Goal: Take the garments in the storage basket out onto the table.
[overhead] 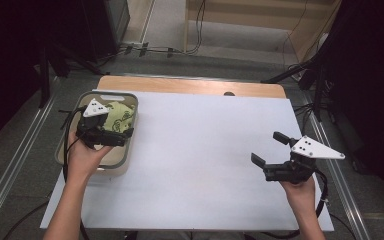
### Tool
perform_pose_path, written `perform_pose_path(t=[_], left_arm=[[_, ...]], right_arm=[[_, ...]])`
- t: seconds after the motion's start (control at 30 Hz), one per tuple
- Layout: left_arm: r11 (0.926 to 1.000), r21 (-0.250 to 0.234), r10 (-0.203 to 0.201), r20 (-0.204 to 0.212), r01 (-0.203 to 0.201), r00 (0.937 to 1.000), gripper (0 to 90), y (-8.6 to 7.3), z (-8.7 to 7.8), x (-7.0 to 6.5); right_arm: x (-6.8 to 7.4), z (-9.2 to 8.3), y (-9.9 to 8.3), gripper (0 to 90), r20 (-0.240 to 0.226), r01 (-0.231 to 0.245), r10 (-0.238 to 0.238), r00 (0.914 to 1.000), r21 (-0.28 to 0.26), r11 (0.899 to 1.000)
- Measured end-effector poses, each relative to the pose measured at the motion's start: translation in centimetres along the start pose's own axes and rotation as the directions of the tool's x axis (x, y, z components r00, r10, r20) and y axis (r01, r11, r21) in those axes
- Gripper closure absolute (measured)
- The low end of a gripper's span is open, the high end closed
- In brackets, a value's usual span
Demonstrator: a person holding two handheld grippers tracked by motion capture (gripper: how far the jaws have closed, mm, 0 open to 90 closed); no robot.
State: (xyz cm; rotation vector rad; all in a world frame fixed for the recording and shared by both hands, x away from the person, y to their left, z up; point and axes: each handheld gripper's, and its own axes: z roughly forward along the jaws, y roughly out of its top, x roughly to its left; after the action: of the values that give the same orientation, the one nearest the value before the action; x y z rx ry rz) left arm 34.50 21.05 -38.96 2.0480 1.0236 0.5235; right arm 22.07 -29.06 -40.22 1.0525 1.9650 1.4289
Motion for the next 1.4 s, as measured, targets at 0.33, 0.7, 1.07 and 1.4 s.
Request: perform_pose_path(t=[0.33,0.7,1.07,1.4], left_arm=[[0.9986,0.041,-0.032,-0.028,0.033,0.9991,0.0,0.9,1.1,1.4],[0.9958,0.074,-0.050,-0.050,0.054,0.9975,0.0,1.5,2.1,2.4],[0.9862,0.107,-0.121,-0.063,0.127,0.9907,0.0,1.4,3.3,3.8],[0.9751,0.143,-0.159,-0.081,0.169,0.9840,0.0,1.2,4.4,4.9]], right_arm=[[0.0,0.1,0.0,0.0,0.003,0.004,-0.004,1.0000,0.007,1.000],[0.0,0.0,0.0,0.0,0.001,0.005,-0.005,1.0000,0.005,1.000],[0.1,0.1,0.0,0.0,0.000,0.007,-0.007,1.0000,0.010,1.000],[0.3,0.4,-0.1,0.0,-0.001,0.019,-0.018,0.9998,0.014,1.000]])
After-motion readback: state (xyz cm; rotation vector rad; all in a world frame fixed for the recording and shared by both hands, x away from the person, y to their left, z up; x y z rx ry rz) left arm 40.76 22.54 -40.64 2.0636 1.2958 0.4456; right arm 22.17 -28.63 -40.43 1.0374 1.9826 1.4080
